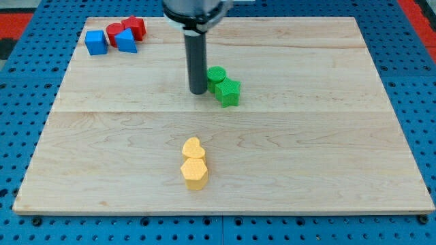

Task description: Move the green blocks bottom right to the red star

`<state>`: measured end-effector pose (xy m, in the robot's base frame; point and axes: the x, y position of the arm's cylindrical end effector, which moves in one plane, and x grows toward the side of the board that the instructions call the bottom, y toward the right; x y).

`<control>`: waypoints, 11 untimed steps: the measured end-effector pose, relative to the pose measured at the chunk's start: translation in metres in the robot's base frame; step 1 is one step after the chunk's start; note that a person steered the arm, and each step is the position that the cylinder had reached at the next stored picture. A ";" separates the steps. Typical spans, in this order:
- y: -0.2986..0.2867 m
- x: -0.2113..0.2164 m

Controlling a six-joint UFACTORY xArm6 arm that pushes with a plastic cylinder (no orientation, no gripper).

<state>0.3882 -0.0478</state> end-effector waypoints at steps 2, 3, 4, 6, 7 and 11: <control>0.065 0.077; 0.084 0.045; 0.076 0.017; 0.020 -0.052; -0.024 -0.085; 0.057 0.196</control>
